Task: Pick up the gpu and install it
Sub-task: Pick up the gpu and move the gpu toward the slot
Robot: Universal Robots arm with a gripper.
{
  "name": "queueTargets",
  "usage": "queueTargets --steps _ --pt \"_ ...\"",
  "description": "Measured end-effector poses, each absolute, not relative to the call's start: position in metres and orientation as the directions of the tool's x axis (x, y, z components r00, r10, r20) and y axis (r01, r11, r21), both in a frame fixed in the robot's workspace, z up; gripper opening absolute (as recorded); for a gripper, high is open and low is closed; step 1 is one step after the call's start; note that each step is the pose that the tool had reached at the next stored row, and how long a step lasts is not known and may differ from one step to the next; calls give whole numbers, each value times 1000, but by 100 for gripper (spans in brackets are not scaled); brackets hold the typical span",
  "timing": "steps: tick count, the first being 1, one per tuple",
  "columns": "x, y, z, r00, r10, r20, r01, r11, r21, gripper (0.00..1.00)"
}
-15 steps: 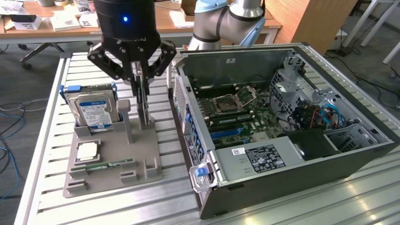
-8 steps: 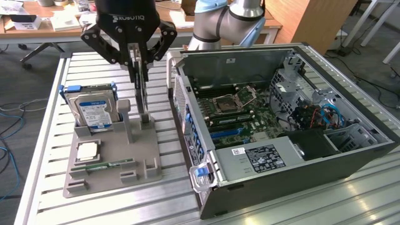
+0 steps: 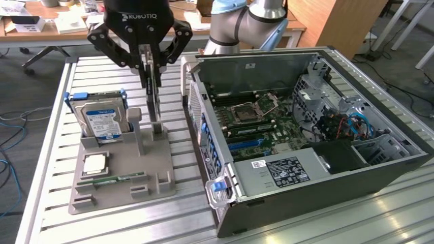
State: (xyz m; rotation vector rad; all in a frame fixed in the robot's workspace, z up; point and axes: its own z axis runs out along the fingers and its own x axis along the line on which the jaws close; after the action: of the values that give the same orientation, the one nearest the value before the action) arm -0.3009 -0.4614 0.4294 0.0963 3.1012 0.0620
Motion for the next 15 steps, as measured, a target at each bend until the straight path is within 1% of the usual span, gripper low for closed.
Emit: queueTargets --steps 8,15 --pt "-289 -458 429 -997 63 -37 61 997 49 26" --pt "-266 -456 429 -997 63 -36 61 997 56 26"
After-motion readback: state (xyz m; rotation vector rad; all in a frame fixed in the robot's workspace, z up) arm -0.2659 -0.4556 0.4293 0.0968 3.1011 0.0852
